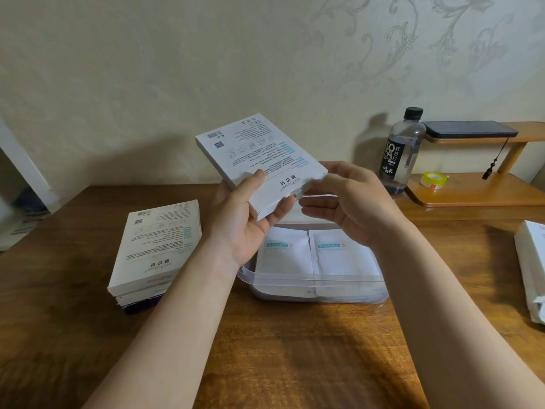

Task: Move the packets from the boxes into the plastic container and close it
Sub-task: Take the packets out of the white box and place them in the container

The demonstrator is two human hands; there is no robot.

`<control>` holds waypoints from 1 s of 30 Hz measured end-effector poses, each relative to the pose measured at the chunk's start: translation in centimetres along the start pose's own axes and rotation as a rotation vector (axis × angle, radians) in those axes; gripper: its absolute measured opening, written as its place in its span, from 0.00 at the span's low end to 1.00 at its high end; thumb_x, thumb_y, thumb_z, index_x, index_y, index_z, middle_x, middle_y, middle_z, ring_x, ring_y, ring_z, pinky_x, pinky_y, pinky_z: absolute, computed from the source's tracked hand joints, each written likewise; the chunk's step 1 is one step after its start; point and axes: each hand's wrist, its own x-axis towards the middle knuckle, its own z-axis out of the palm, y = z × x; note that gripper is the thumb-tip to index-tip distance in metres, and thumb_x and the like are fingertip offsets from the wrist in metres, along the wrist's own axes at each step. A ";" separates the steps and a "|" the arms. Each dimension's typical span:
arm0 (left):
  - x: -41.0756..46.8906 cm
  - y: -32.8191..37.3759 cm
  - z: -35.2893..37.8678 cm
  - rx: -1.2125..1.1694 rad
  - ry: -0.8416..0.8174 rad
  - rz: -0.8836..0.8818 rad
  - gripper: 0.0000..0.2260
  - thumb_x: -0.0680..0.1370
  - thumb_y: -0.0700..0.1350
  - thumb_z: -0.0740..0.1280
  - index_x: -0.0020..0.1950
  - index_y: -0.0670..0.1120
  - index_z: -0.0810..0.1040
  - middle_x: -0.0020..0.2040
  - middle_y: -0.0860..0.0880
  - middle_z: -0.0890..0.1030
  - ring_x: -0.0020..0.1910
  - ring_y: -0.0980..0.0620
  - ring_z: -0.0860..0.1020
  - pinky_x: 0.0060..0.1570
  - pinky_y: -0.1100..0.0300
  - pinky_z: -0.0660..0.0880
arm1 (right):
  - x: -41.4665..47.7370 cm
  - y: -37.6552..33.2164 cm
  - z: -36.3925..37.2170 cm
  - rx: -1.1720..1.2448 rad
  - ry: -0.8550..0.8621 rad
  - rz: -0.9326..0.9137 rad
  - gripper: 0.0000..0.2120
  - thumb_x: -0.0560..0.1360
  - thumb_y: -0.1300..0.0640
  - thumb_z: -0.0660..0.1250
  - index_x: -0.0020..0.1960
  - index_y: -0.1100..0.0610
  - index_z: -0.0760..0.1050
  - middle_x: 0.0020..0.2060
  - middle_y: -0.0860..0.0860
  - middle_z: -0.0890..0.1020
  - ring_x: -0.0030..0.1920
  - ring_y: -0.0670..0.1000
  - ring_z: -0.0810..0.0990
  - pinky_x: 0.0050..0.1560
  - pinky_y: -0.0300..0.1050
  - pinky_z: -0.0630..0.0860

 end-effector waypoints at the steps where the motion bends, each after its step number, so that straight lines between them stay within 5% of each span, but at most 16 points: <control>1: 0.0 0.0 0.0 0.010 0.000 0.003 0.16 0.82 0.37 0.66 0.67 0.51 0.76 0.58 0.44 0.85 0.51 0.47 0.86 0.41 0.52 0.83 | -0.1 -0.1 0.0 0.020 -0.006 0.002 0.14 0.76 0.70 0.64 0.61 0.63 0.77 0.41 0.61 0.85 0.40 0.59 0.84 0.44 0.50 0.81; 12: 0.0 -0.5 0.0 0.129 0.038 -0.076 0.14 0.82 0.38 0.65 0.66 0.51 0.76 0.58 0.43 0.85 0.57 0.40 0.84 0.45 0.42 0.83 | 0.2 0.3 0.2 -0.004 0.122 0.067 0.08 0.76 0.69 0.60 0.53 0.63 0.75 0.42 0.63 0.84 0.35 0.59 0.84 0.40 0.50 0.82; 18: 0.2 -0.2 -0.2 0.121 0.027 -0.120 0.16 0.82 0.41 0.67 0.69 0.52 0.76 0.61 0.43 0.84 0.61 0.39 0.82 0.56 0.33 0.79 | 0.5 0.7 -0.1 0.024 0.119 -0.010 0.15 0.72 0.77 0.56 0.50 0.63 0.76 0.42 0.63 0.82 0.39 0.60 0.83 0.40 0.51 0.82; 26: -0.1 0.3 -0.2 0.117 0.017 -0.170 0.15 0.84 0.47 0.64 0.71 0.51 0.74 0.62 0.41 0.84 0.58 0.36 0.83 0.51 0.31 0.80 | 0.2 0.0 -1.1 -0.166 -0.006 -0.021 0.11 0.78 0.65 0.62 0.56 0.64 0.80 0.48 0.60 0.85 0.45 0.58 0.83 0.49 0.53 0.78; 30: -0.3 0.4 0.2 0.158 0.098 -0.228 0.17 0.82 0.54 0.66 0.69 0.49 0.76 0.62 0.39 0.82 0.56 0.39 0.84 0.39 0.43 0.83 | -0.1 0.2 -1.8 -0.278 -0.048 -0.123 0.17 0.75 0.73 0.67 0.62 0.62 0.78 0.53 0.59 0.85 0.52 0.61 0.84 0.57 0.57 0.80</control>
